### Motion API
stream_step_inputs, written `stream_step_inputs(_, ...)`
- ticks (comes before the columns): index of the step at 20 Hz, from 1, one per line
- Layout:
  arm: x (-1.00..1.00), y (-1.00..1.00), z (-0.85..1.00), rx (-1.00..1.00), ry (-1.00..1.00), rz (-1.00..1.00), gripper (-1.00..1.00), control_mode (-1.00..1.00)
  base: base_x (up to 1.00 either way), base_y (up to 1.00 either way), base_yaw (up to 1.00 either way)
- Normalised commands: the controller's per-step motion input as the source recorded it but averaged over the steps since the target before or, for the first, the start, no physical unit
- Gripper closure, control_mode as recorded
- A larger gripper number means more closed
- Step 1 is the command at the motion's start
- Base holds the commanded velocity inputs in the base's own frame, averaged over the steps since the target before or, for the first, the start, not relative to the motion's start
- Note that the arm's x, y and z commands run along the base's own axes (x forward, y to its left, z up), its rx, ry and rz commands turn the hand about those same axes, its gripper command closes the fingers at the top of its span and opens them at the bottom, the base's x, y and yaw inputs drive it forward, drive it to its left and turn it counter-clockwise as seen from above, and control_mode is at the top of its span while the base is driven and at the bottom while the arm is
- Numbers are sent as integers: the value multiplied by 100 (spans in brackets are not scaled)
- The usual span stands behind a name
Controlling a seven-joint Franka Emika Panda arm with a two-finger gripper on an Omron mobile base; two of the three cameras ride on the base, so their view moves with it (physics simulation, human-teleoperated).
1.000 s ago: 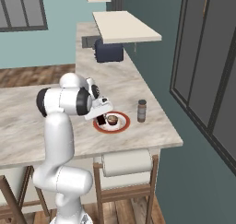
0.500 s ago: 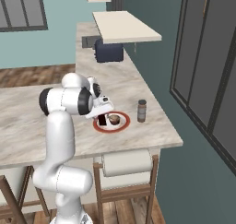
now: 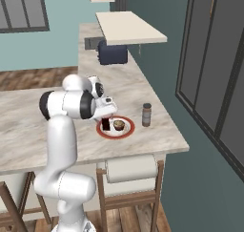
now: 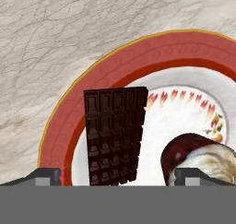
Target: Take the cinnamon bottle from the cabinet and place it on the dining table, next to the plate with the cupcake. Then take the chocolate from the dining counter and place it on the cupcake plate.
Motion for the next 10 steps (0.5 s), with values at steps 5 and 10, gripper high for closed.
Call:
stream_step_inputs(5, -46, 3, 21, 5, -10, -2, -100, -100, 0, 0, 0)
stream_step_inputs(10, -81, -4, 13, 27, -22, -4, -100, -100, 0, 0, 0)
